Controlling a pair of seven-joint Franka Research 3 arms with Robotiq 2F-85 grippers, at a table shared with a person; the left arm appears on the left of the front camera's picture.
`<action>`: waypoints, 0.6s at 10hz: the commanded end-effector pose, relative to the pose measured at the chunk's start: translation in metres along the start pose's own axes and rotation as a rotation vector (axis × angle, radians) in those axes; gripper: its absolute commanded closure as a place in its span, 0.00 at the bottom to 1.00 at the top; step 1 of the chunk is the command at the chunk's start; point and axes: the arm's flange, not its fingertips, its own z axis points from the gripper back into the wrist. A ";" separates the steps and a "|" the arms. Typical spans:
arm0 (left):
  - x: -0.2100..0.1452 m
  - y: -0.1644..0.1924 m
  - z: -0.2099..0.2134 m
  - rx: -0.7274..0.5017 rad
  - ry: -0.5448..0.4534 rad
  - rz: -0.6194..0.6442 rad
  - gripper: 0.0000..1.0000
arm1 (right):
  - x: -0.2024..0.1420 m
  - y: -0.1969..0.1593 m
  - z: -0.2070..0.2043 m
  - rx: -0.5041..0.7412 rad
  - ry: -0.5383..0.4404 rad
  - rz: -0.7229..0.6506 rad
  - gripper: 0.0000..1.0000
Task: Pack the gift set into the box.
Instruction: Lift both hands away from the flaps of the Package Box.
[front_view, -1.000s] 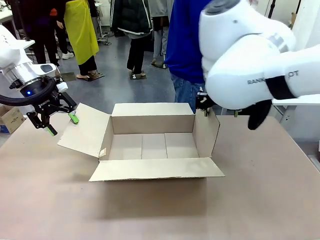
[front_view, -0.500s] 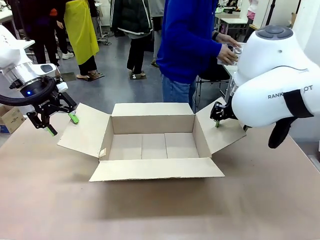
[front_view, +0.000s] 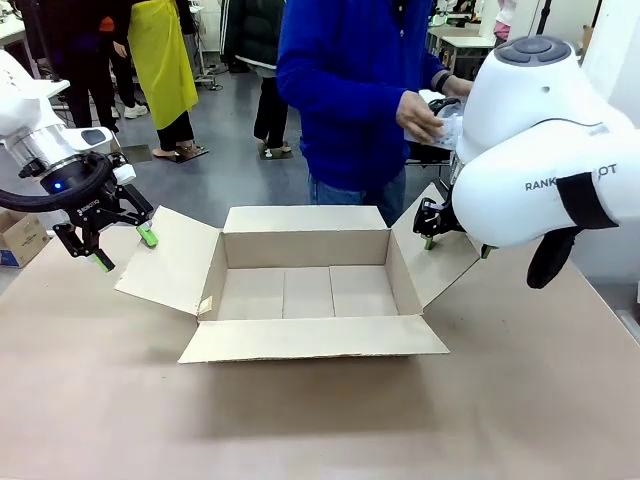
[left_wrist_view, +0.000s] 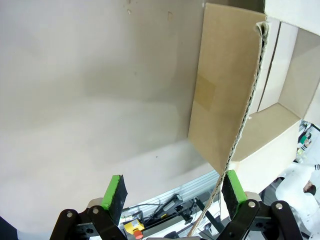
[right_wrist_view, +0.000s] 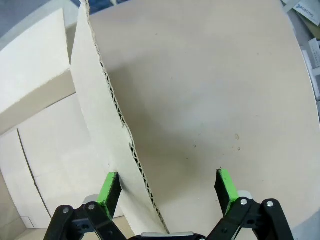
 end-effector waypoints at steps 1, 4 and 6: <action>-0.002 -0.001 0.001 0.014 -0.008 0.009 0.00 | 0.002 0.000 0.002 -0.013 -0.003 -0.017 0.00; -0.002 -0.001 0.001 0.014 -0.008 0.009 0.00 | 0.002 0.000 0.002 -0.013 -0.003 -0.017 0.00; -0.002 -0.001 0.001 0.014 -0.008 0.009 0.00 | 0.002 0.000 0.002 -0.013 -0.003 -0.017 0.00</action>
